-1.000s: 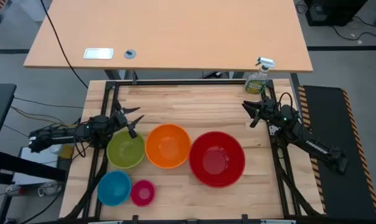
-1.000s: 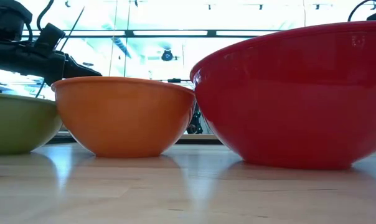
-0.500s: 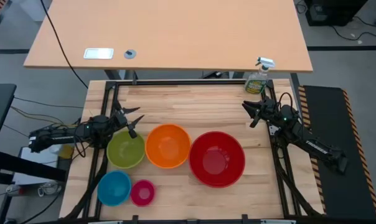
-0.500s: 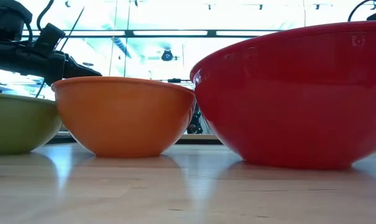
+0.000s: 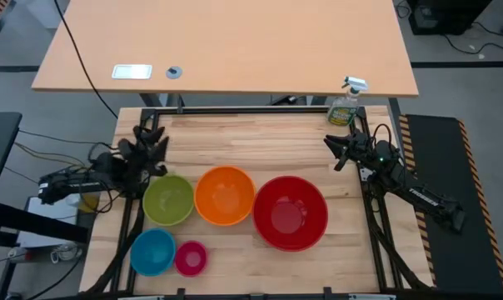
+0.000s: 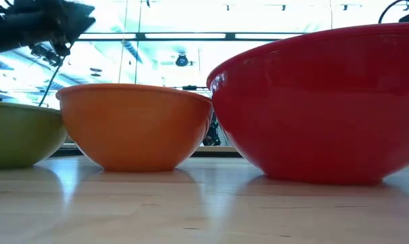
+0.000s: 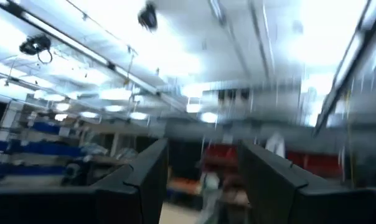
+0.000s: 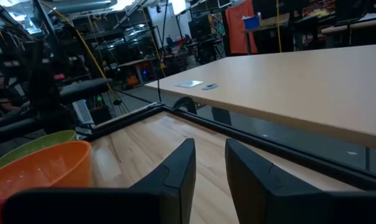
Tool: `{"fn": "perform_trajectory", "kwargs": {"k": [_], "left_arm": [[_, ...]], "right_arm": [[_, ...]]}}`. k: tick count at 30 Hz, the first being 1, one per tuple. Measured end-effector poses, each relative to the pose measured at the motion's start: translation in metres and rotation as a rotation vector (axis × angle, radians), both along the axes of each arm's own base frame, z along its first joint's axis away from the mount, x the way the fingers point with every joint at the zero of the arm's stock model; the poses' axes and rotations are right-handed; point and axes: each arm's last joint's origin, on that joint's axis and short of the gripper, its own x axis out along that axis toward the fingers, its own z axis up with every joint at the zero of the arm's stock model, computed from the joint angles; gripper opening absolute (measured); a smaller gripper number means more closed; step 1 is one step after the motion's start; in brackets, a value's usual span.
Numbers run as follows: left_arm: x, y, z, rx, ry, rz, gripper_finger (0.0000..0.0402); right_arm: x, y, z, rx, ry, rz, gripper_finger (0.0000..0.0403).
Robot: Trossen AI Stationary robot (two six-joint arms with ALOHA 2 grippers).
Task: Nest bowls inside each other
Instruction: Stack the orange bowl into the red bowl
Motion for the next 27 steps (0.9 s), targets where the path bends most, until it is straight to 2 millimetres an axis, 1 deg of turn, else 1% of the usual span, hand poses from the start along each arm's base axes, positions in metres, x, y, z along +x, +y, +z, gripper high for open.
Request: {"fn": "perform_trajectory", "kwargs": {"k": [2,4,6,9,11,13,15,17,21,24,27], "left_arm": [[-0.003,0.000,0.004,-0.001,-0.055,-0.007,0.0192],[-0.006,-0.001,0.007,-0.038,-0.131,-0.050,0.0192],[-0.008,-0.001,0.012,-0.099,-0.181,-0.090,0.0192],[-0.008,0.001,0.025,-0.180,-0.213,-0.088,0.0192],[-0.005,0.002,0.036,-0.205,-0.181,-0.077,0.0192],[0.001,0.003,0.047,-0.213,-0.114,-0.066,0.0192],[0.007,0.003,0.060,-0.226,-0.067,-0.064,0.0192],[0.015,0.005,0.073,-0.263,-0.026,-0.051,0.0192],[0.033,0.009,0.092,-0.342,0.076,0.003,0.0192],[0.044,0.011,0.105,-0.354,0.086,0.008,0.0192],[0.052,0.011,0.115,-0.356,0.073,0.003,0.0192]], "right_arm": [[0.000,0.000,0.000,-0.002,-0.004,0.000,0.0096],[0.000,0.000,0.005,-0.030,-0.044,-0.015,0.0096],[-0.001,-0.001,0.013,-0.057,-0.122,-0.051,0.0096],[-0.002,-0.002,0.021,-0.013,-0.246,-0.075,0.0096],[0.001,-0.003,0.023,-0.012,-0.264,-0.022,0.0096],[0.005,-0.002,0.025,-0.019,-0.266,0.063,0.0096],[0.010,-0.003,0.030,0.006,-0.258,0.139,0.0096],[0.016,-0.004,0.043,0.030,-0.240,0.184,0.0096],[0.035,-0.013,0.081,-0.008,-0.186,0.238,0.0096],[0.055,-0.026,0.111,0.015,-0.164,0.244,0.0096],[0.075,-0.039,0.137,0.062,-0.187,0.275,0.0096]]}}
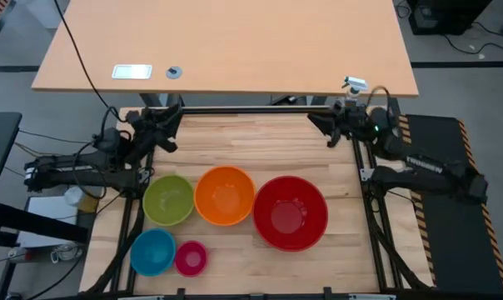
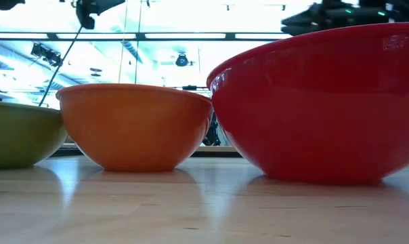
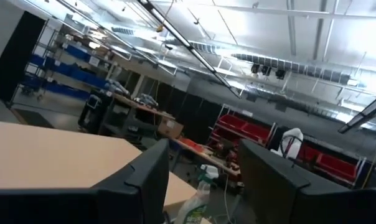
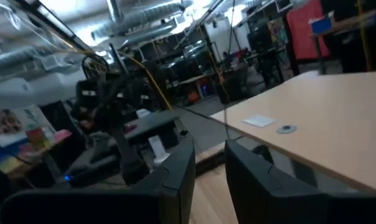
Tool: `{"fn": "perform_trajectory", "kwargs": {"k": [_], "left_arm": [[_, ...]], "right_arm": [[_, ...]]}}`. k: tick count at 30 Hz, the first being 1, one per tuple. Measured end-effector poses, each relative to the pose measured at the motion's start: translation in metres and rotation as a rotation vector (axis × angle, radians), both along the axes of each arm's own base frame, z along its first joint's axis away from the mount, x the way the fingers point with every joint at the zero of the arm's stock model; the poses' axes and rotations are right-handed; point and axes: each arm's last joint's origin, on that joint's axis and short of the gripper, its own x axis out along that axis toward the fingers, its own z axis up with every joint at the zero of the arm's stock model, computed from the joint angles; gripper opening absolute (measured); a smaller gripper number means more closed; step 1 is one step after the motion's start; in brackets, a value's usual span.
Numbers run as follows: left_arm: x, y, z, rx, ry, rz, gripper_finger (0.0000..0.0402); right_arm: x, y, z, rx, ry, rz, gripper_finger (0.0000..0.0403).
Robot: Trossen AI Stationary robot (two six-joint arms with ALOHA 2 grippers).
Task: Nest bowls inside each other
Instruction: Stack the orange bowl into the red bowl
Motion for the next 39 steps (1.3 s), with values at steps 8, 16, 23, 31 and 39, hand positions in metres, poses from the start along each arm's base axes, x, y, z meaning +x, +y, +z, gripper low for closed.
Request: {"fn": "perform_trajectory", "kwargs": {"k": [8,16,23,31,39], "left_arm": [[0.004,0.000,0.013,-0.073,-0.103,-0.041,0.0192],[0.003,0.000,0.014,-0.129,-0.171,-0.074,0.0192],[0.003,0.000,0.015,-0.131,-0.181,-0.076,0.0192],[0.001,0.006,0.014,-0.136,-0.160,0.053,0.0192],[0.001,0.005,0.014,-0.147,-0.172,0.024,0.0192]], "right_arm": [[0.031,-0.021,0.062,0.062,-0.132,0.016,0.0096],[0.057,-0.033,0.086,0.020,-0.133,0.094,0.0096],[0.100,-0.022,0.084,-0.073,0.052,0.359,0.0095],[0.156,-0.019,0.058,-0.030,0.434,0.283,0.0094],[0.185,-0.020,0.036,-0.015,0.515,0.354,0.0095]]}}
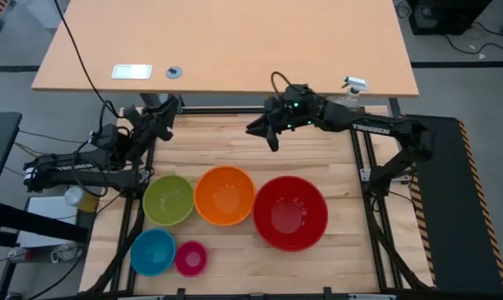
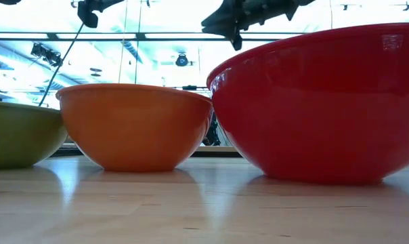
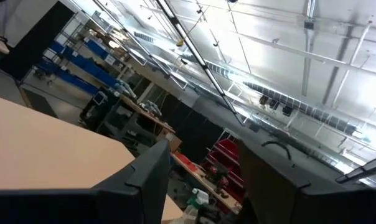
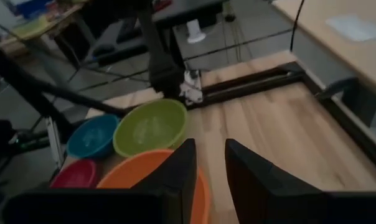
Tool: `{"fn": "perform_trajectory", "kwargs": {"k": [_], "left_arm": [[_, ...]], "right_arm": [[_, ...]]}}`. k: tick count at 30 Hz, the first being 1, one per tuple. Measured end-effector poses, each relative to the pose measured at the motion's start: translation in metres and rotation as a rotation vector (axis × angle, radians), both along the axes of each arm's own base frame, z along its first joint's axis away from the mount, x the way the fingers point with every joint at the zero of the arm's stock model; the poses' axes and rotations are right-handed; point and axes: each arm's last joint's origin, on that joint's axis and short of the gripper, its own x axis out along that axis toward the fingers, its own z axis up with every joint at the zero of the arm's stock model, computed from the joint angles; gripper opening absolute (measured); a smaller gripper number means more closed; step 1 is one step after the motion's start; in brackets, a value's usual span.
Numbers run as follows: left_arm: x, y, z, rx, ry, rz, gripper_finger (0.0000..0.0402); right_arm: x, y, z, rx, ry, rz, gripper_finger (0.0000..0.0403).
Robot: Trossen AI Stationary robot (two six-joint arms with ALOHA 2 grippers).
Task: Nest bowls inside each other
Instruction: Stack the orange bowl into the red bowl
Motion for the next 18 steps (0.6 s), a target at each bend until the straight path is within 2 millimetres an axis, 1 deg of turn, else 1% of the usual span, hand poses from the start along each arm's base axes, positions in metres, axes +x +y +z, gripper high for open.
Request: {"fn": "perform_trajectory", "kwargs": {"k": [5,8,10,12,15,18], "left_arm": [[0.002,-0.002,0.001,0.052,0.012,-0.088,0.0192],[0.008,-0.002,-0.002,0.053,0.031,-0.118,0.0192],[0.015,-0.002,-0.008,0.030,0.072,-0.168,0.0192],[0.023,-0.002,-0.018,-0.022,0.144,-0.212,0.0192],[0.034,-0.006,-0.033,-0.115,0.336,-0.260,0.0192],[0.038,-0.009,-0.031,-0.195,0.527,-0.283,0.0192]], "right_arm": [[0.018,0.001,-0.036,0.032,0.136,0.027,0.0116],[0.031,0.005,-0.060,0.070,0.210,0.068,0.0146],[0.038,0.009,-0.075,0.090,0.253,0.095,0.0172],[0.044,0.016,-0.086,0.104,0.291,0.111,0.0201],[0.054,0.025,-0.089,0.114,0.350,0.129,0.0240],[0.066,0.034,-0.094,0.097,0.432,0.132,0.0261]]}}
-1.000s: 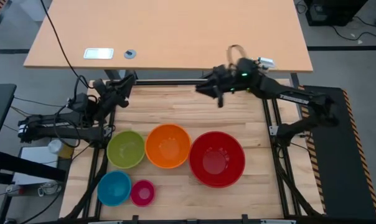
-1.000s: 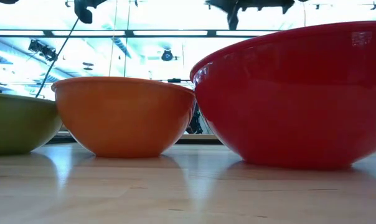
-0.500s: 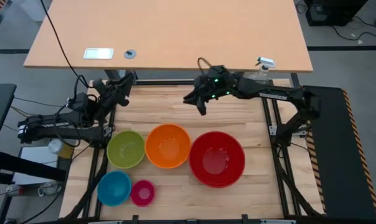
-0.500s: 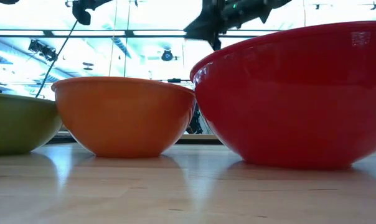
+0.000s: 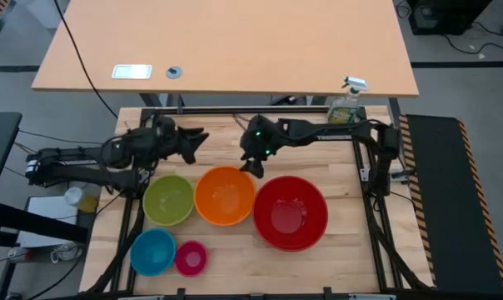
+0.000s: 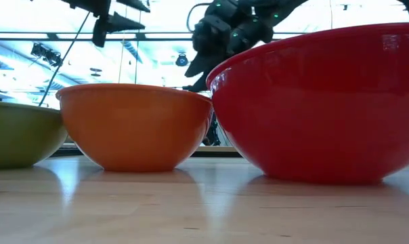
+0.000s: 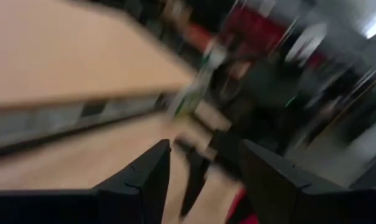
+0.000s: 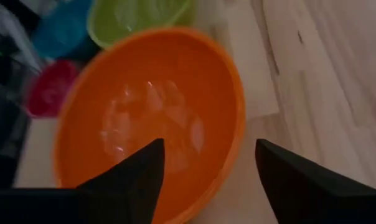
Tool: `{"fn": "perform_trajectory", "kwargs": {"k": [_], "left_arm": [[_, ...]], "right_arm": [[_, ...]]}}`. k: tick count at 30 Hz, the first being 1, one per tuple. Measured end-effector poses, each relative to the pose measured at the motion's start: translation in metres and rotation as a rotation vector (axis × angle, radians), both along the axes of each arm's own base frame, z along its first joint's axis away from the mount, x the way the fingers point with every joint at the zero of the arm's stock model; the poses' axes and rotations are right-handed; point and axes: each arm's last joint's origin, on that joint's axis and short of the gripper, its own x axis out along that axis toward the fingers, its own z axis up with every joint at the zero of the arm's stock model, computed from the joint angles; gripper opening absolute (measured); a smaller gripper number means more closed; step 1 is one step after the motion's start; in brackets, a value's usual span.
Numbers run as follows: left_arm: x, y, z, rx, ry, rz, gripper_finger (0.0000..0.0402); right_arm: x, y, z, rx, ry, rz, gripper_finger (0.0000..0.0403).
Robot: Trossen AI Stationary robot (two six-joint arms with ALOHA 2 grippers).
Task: Nest bowls inside each other
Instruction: Stack the orange bowl into the red bowl
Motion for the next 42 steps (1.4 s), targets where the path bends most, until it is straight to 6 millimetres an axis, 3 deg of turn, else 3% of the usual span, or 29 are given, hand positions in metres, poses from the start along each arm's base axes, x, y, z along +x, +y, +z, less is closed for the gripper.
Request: {"fn": "perform_trajectory", "kwargs": {"k": [7,13,17,24,30,37,42], "left_arm": [[0.002,-0.004,0.012,-0.087,0.422,0.003,0.0192],[0.009,-0.005,-0.005,-0.168,0.620,-0.014,0.0197],[0.015,-0.006,-0.016,-0.207,0.696,-0.032,0.0227],[0.020,-0.012,-0.022,-0.207,0.745,-0.061,0.0287],[0.016,-0.014,-0.021,-0.224,0.745,-0.055,0.0293],[0.010,-0.015,-0.018,-0.268,0.722,-0.070,0.0293],[0.007,-0.016,-0.018,-0.280,0.737,-0.091,0.0293]], "right_arm": [[0.031,0.002,-0.016,-0.105,0.147,0.003,0.0256],[0.042,-0.004,-0.036,-0.108,0.254,0.022,0.0225],[0.044,-0.003,-0.048,-0.091,0.290,0.033,0.0197],[0.045,-0.003,-0.054,-0.136,0.321,-0.005,0.0141],[0.044,-0.006,-0.056,-0.188,0.341,-0.048,0.0084],[0.038,-0.029,-0.046,-0.149,0.340,-0.079,0.0022],[0.037,-0.050,-0.026,-0.171,0.303,-0.094,0.0017]]}}
